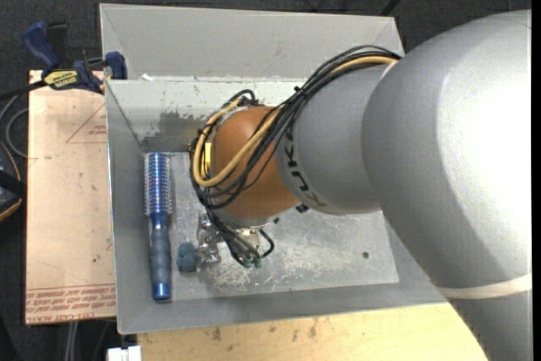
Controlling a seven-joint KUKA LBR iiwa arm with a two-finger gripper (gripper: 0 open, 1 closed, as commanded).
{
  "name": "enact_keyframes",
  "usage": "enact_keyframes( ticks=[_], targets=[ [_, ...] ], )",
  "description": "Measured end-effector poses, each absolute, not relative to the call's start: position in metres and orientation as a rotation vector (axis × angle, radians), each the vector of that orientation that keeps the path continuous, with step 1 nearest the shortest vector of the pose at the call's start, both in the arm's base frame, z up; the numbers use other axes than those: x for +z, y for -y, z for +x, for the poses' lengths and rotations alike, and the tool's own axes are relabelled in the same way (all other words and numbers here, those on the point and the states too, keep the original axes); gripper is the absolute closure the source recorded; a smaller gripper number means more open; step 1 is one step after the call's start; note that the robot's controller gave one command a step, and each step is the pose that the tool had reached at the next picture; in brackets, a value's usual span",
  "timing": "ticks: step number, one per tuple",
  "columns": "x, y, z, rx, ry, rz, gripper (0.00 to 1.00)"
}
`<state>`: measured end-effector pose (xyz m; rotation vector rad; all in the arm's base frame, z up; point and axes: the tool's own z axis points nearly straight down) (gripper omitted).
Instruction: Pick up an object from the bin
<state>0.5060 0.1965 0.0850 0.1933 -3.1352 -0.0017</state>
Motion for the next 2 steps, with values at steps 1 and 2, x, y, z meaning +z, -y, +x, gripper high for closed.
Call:
enact_keyframes(
  ticks=[1,2],
  targets=[
    [0.192,-0.205,0.508,-0.006,3.144,0.206,1.0],
    [0.231,-0.203,0.514,-0.004,3.141,0.212,1.0]
  ],
)
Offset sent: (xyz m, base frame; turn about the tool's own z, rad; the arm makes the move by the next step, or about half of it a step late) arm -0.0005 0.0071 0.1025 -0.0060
